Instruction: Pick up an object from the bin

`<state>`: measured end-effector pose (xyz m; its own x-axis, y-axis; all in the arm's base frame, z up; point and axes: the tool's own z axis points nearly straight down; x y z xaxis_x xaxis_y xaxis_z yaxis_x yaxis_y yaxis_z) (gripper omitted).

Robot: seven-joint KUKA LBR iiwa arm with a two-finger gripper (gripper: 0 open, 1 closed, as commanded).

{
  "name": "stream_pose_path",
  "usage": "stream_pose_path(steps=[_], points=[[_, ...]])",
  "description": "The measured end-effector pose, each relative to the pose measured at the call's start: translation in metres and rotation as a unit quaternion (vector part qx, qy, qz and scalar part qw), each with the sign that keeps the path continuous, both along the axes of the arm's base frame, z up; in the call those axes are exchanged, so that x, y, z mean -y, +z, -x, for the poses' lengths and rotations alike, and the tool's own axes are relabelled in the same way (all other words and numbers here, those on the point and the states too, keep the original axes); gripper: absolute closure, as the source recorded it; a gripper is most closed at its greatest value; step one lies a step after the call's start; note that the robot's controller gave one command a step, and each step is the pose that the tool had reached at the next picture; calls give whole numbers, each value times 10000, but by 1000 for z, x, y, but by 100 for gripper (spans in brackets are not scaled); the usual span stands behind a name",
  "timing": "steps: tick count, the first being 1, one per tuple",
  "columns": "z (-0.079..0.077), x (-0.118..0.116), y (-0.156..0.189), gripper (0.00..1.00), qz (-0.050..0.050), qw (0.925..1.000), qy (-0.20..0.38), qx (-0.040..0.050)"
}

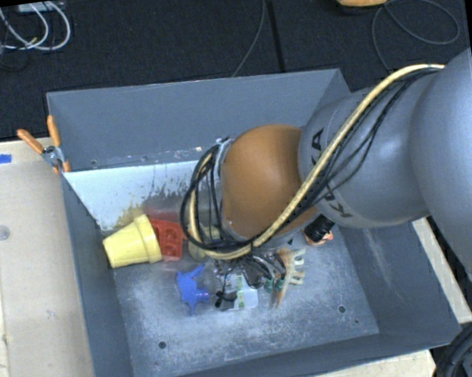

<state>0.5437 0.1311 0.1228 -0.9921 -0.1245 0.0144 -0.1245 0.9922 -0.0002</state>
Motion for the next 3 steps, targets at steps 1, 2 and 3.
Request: stream_pose_path(steps=[1, 2, 3], points=[[-17, -1, 39, 100, -11, 9997, -220, 49], [22, 14, 61, 100, 1, 10000, -1, -12], [22, 15, 61, 0, 1, 10000, -12, -12]])
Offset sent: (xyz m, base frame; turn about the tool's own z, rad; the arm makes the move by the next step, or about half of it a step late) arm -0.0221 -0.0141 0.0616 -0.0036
